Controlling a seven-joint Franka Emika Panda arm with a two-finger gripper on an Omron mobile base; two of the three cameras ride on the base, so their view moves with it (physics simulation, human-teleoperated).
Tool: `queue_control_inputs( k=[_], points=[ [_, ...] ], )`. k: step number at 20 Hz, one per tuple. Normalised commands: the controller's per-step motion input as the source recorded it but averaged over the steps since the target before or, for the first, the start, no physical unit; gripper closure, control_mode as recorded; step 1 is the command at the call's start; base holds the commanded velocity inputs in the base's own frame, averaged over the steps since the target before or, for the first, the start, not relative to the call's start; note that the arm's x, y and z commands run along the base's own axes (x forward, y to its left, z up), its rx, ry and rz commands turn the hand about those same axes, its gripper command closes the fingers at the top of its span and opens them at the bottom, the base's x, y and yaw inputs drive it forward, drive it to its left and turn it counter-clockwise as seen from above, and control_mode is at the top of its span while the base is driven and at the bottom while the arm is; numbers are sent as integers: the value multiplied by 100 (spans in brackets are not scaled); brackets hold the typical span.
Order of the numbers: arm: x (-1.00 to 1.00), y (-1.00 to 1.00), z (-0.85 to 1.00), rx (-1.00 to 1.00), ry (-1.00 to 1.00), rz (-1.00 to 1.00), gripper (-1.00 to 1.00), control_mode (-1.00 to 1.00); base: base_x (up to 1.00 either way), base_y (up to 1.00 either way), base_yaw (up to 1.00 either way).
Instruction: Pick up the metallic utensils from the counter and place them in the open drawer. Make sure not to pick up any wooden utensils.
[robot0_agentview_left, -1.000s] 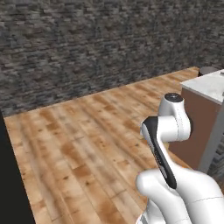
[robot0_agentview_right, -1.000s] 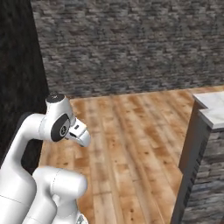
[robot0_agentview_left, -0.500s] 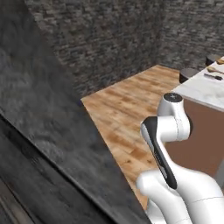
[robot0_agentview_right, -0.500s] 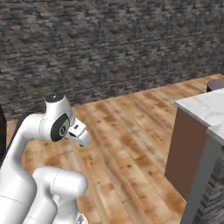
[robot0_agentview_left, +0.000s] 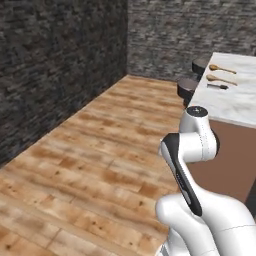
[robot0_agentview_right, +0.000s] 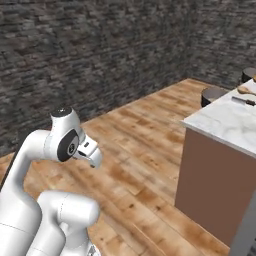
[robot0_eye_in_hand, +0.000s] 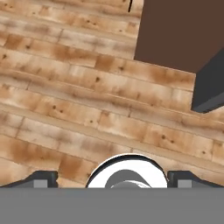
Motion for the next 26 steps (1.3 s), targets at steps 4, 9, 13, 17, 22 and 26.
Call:
queue_control_inputs(
  k=[4,9,13,17,22,26],
  points=[
    [0,0,0,0,0,0,-100,100,94,71,-56],
    [0,0,0,0,0,0,-100,100,88,76,-57],
    [0,0,0,0,0,0,-100,100,83,82,-58],
    [0,0,0,0,0,0,-100,100,86,87,-57],
    [0,0,0,0,0,0,-100,100,70,88,-58],
    [0,0,0,0,0,0,-100,100,49,80,-63]
  ],
)
